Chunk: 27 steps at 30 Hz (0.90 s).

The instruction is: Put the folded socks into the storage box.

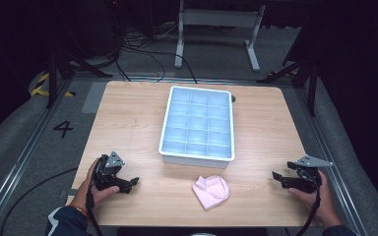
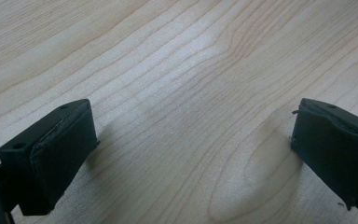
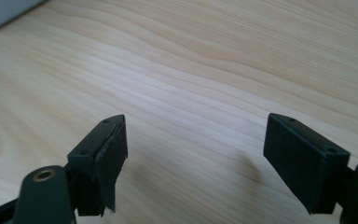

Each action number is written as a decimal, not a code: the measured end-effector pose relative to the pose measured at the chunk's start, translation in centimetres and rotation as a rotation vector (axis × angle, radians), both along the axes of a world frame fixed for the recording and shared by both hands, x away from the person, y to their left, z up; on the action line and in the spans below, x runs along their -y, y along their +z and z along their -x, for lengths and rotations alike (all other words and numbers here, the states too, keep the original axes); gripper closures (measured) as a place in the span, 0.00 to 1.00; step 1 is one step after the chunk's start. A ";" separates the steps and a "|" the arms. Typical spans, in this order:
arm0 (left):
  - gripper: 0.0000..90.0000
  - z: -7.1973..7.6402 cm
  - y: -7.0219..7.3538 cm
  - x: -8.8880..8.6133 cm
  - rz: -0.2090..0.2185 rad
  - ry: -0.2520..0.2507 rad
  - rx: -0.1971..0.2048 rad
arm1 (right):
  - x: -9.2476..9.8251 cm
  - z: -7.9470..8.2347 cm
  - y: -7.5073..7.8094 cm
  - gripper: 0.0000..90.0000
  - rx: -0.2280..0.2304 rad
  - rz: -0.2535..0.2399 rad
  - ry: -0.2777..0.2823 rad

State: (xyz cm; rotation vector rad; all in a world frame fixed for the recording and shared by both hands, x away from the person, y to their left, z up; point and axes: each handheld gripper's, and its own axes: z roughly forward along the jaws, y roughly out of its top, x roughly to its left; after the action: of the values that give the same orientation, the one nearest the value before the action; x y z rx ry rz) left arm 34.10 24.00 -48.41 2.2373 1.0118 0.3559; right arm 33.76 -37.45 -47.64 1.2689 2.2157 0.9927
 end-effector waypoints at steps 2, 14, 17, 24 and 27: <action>0.00 0.0 0.0 -0.1 -0.008 -0.001 0.006 | -1.1 0.3 0.4 0.26 0.010 0.005 0.042; 0.00 0.0 0.0 0.0 -0.005 -0.001 0.004 | -5.1 1.5 1.6 0.29 0.028 -0.018 0.170; 0.00 0.0 0.0 0.0 -0.005 0.000 0.004 | -6.2 1.8 1.8 0.33 0.024 -0.014 0.201; 0.00 0.0 0.0 0.0 -0.005 -0.001 0.004 | -9.0 2.4 2.3 0.34 0.035 -0.026 0.283; 0.00 0.0 0.0 0.0 -0.004 -0.002 0.003 | -10.4 2.6 2.4 0.35 0.031 -0.033 0.315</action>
State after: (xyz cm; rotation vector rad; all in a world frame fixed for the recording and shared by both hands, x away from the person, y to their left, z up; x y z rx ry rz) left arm 34.12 24.03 -48.40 2.2402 1.0083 0.3610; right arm 31.16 -27.02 -45.20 0.9253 2.4321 1.1567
